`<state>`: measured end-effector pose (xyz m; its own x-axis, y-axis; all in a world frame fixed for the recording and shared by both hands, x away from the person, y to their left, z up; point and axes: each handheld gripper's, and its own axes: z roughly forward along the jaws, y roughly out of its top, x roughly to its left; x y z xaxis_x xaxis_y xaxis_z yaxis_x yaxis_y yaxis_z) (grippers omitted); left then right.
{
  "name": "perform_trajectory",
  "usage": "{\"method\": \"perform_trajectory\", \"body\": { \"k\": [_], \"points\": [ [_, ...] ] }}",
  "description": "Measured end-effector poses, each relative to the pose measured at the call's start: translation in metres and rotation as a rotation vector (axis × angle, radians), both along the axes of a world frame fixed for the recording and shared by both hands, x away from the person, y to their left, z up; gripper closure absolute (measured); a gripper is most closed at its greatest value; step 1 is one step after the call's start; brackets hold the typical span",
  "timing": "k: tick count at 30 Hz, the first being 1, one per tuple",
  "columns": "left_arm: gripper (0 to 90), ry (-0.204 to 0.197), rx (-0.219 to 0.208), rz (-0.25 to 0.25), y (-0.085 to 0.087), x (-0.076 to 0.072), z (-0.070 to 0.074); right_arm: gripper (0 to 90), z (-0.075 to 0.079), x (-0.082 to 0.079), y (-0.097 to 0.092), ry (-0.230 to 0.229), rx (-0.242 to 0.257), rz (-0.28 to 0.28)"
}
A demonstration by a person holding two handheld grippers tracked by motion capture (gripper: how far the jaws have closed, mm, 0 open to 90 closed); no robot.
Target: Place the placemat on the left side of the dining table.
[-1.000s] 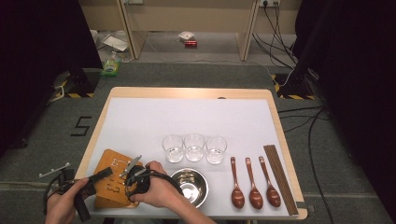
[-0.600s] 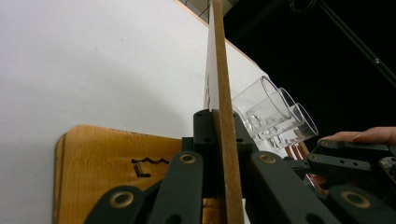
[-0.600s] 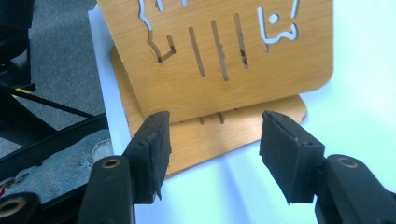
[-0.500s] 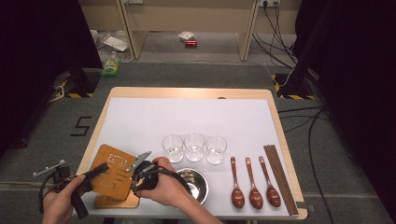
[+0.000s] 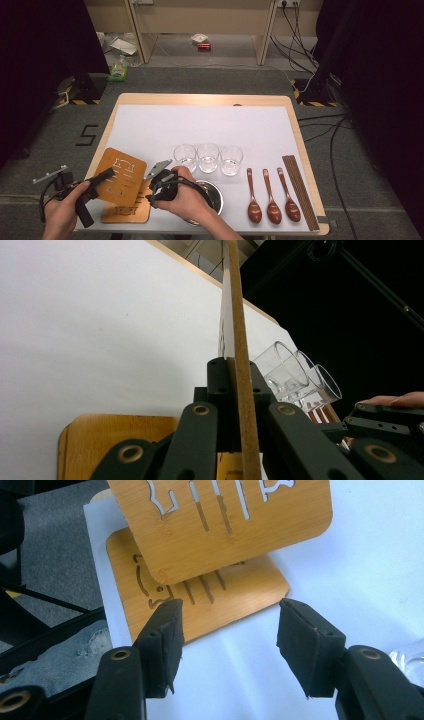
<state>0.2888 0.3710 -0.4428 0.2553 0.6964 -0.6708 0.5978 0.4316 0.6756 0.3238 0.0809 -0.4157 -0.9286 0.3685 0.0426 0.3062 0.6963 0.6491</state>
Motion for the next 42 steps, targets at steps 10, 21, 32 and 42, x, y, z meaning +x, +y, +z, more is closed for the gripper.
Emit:
{"method": "perform_trajectory", "body": {
  "k": [10, 21, 32, 42],
  "points": [
    [85.9, -0.01, 0.011, 0.011, 0.001, 0.006, 0.005, 44.4, 0.005, 0.0, -0.014, 0.0, 0.011, -0.033],
    [85.8, -0.025, 0.021, 0.031, 0.003, 0.017, 0.011, 44.4, 0.009, 0.001, -0.038, -0.002, 0.011, -0.081],
    [85.9, -0.036, 0.02, 0.039, 0.003, 0.031, 0.016, 44.4, 0.01, 0.002, -0.065, -0.007, 0.027, -0.141],
    [85.9, -0.048, 0.013, 0.048, 0.003, 0.045, 0.022, 44.3, 0.007, 0.001, -0.084, -0.005, 0.026, -0.172]
  ]
}}
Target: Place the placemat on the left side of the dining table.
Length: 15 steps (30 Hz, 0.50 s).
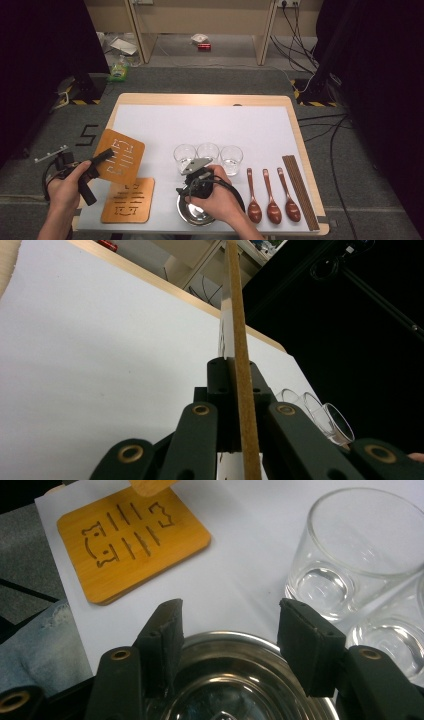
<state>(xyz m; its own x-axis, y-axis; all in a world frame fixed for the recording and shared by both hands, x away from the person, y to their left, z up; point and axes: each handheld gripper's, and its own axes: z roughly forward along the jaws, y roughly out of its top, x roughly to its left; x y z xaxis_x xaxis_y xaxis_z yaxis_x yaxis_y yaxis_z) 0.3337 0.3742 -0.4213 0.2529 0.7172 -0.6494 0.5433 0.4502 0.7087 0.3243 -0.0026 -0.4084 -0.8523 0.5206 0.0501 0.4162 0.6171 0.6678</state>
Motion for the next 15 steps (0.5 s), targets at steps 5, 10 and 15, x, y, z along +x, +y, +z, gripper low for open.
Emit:
{"method": "perform_trajectory", "body": {
  "k": [5, 10, 15],
  "points": [
    [85.9, -0.002, -0.01, 0.005, -0.001, 0.009, -0.001, 44.4, 0.0, -0.001, -0.009, -0.001, 0.009, -0.025],
    [85.9, -0.009, -0.015, 0.006, -0.003, 0.019, -0.001, 44.4, 0.001, 0.002, -0.019, -0.012, 0.017, -0.037],
    [85.9, -0.008, -0.027, 0.006, -0.005, 0.029, -0.001, 44.4, 0.002, 0.001, -0.027, -0.012, 0.031, -0.061]
  ]
}}
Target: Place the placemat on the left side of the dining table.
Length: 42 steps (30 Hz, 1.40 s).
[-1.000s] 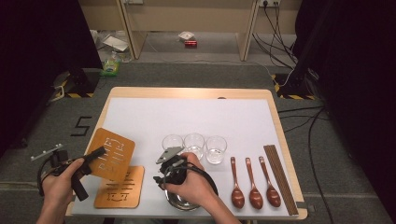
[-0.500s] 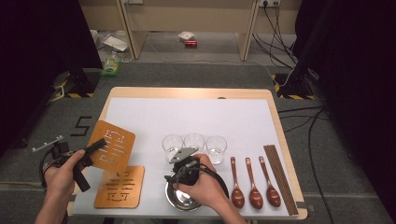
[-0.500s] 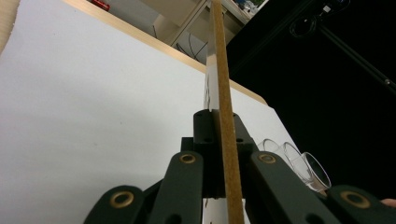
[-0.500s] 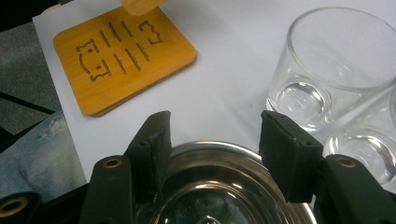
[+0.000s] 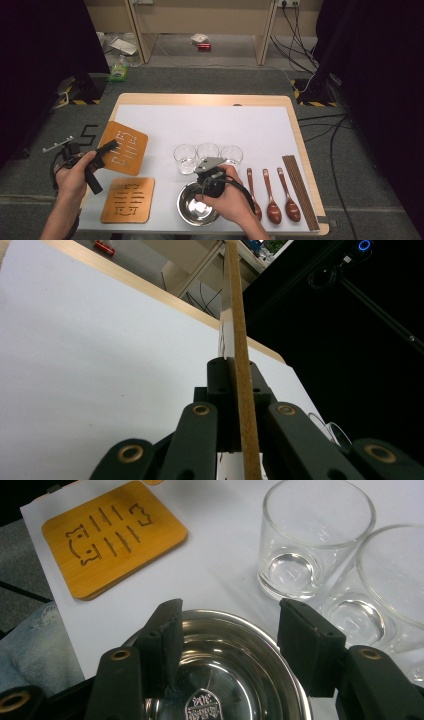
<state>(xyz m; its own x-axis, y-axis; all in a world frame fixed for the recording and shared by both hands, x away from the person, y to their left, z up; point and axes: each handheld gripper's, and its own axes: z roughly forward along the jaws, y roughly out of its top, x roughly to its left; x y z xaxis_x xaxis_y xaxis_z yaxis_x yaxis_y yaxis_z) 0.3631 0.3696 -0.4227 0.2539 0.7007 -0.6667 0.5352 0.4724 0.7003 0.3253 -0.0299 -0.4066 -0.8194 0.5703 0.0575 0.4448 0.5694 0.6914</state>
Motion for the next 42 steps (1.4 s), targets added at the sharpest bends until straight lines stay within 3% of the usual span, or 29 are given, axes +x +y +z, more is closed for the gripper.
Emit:
{"method": "perform_trajectory", "body": {
  "k": [19, 42],
  "points": [
    [85.8, -0.001, -0.009, 0.018, -0.003, 0.028, -0.002, 44.3, -0.002, -0.007, -0.034, -0.001, 0.034, -0.08],
    [85.8, 0.03, 0.022, 0.054, -0.002, 0.074, -0.008, 44.3, -0.005, -0.009, -0.041, 0.004, 0.025, -0.089]
  ]
}}
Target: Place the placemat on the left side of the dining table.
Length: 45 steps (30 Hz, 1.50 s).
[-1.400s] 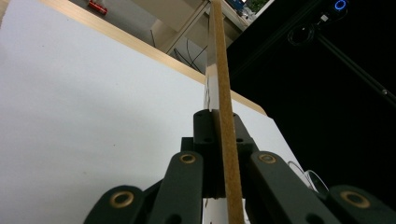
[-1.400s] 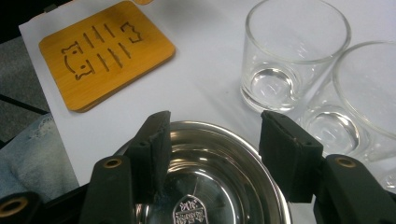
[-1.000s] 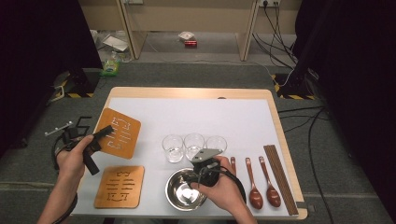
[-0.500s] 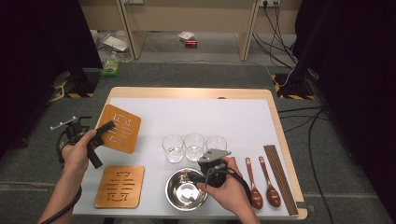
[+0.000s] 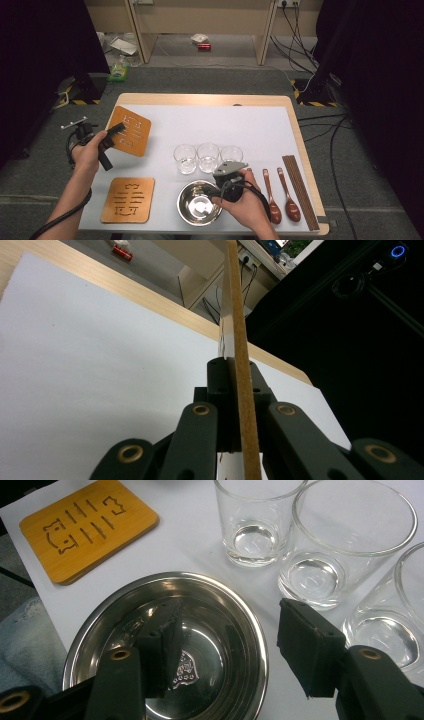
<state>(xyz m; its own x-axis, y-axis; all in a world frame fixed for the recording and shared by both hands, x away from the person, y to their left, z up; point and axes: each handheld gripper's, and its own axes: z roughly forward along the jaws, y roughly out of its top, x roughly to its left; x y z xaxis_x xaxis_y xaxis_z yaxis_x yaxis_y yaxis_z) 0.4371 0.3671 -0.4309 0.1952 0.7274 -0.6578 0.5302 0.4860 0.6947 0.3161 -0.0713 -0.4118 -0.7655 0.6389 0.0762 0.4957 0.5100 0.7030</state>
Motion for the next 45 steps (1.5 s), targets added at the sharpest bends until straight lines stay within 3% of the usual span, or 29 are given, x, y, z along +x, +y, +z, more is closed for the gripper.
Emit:
{"method": "perform_trajectory", "body": {
  "k": [23, 36, 43, 45],
  "points": [
    [85.8, 0.066, 0.002, 0.013, -0.011, 0.04, -0.02, 44.0, -0.001, 0.001, -0.006, 0.006, 0.013, -0.012],
    [85.6, 0.104, -0.046, 0.053, -0.008, 0.048, -0.037, 44.0, -0.005, 0.004, -0.008, 0.017, 0.012, -0.02],
    [80.6, 0.142, 0.012, 0.077, -0.002, 0.052, -0.041, 44.0, -0.005, 0.004, -0.008, 0.018, 0.012, -0.019],
    [77.3, 0.154, 0.057, 0.088, 0.0, 0.054, -0.041, 44.0, -0.005, 0.004, -0.008, 0.021, 0.013, -0.02]
  ]
}}
